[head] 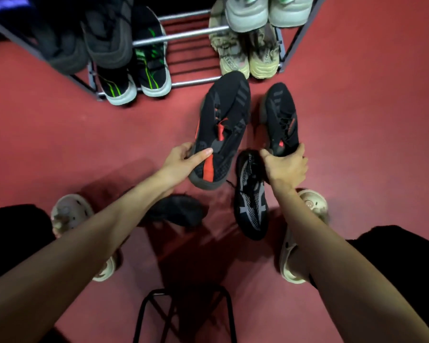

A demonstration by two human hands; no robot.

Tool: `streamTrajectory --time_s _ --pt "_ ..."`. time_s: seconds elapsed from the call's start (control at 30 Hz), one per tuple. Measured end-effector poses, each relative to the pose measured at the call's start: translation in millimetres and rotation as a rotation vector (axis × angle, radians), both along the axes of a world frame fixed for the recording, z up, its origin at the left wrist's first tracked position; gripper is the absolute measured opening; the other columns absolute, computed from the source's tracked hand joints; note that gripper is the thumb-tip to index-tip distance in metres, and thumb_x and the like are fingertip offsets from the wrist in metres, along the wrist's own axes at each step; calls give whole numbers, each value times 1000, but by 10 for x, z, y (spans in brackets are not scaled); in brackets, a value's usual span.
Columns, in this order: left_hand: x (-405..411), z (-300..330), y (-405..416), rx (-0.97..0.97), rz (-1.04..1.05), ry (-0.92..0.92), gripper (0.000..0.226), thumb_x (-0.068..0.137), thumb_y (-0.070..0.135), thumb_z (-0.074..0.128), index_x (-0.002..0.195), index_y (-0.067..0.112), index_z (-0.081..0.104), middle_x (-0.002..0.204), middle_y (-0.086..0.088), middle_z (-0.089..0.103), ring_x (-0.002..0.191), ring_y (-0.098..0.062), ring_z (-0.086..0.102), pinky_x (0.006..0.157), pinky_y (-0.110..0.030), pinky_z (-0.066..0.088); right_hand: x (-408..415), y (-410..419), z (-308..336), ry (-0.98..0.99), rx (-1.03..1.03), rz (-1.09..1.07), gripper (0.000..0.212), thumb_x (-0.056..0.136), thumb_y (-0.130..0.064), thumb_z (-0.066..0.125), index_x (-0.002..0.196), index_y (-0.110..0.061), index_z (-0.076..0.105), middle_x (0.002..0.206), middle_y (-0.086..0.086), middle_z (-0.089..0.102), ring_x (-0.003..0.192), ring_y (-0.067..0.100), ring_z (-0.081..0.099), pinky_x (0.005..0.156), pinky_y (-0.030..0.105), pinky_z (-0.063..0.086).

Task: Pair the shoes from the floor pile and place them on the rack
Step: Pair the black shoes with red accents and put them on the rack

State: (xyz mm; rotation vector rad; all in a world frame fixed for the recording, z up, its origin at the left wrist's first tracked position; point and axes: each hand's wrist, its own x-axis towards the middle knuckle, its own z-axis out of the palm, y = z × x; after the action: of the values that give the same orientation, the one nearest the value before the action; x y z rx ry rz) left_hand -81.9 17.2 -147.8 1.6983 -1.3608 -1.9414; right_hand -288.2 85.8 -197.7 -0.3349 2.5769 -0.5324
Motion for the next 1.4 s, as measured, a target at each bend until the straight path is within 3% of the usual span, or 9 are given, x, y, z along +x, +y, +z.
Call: streamTrajectory --time_s 0.1,0.23,0.4,0.63,0.7,0.83,0.97,1.2,1.4 --pt "235 322 89 -38 12 -11 14 91 20 61 103 14 65 103 -3 70 92 -12 64 93 -28 50 249 159 323 -42 -30 -53 99 61 -50 75 143 -14 33 131 18 51 125 38 46 106 49 37" --pt "569 706 211 -81 31 -23 26 91 27 61 110 9 65 103 -7 70 93 -18 64 90 -36 52 459 317 790 -25 -58 -11 91 61 -51 75 136 -13 40 127 19 53 122 39 48 103 49 39" --pt "885 1141 393 -169 46 17 30 92 26 59 109 2 66 97 -7 70 85 -17 64 84 -32 52 581 444 1382 -31 -105 134 85 50 -59 70 122 -18 50 120 13 62 116 36 55 98 48 44" --pt "1216 1806 404 -362 116 40 22 95 23 56 77 13 63 64 7 60 52 5 52 56 -14 44 743 423 2160 8 -229 348 97 39 -69 63 125 -27 48 123 7 61 116 32 57 97 49 46" --pt "1294 2002 372 -407 145 54 22 95 22 54 77 15 64 60 12 63 54 6 54 57 -12 45 774 351 2354 17 -275 381 101 42 -70 65 131 -28 45 127 7 59 120 32 54 100 49 44" --pt "1398 2334 247 -455 235 100 32 94 31 55 88 2 68 82 -9 64 73 -14 56 71 -29 44 864 149 2687 43 -354 439 97 50 -68 71 134 -26 44 131 7 58 124 30 52 102 48 42" --pt "1456 2585 76 -505 316 145 42 93 34 57 98 -7 68 92 -17 68 82 -21 60 81 -34 47 957 -49 2930 82 -450 455 90 60 -59 77 136 -28 41 134 5 55 127 28 49 104 46 40" --pt "1580 2921 -215 -599 400 241 29 91 33 59 82 9 71 81 -5 72 76 -16 64 77 -29 49 1123 -314 3279 210 -650 491 88 59 -59 74 135 -27 43 136 -2 54 128 21 48 104 44 41" --pt "1606 3164 -656 -553 510 255 29 85 39 65 71 15 71 68 2 72 67 -13 65 70 -24 50 1343 -794 3509 220 -653 516 88 58 -61 74 133 -25 46 130 -1 58 124 24 51 99 41 42"
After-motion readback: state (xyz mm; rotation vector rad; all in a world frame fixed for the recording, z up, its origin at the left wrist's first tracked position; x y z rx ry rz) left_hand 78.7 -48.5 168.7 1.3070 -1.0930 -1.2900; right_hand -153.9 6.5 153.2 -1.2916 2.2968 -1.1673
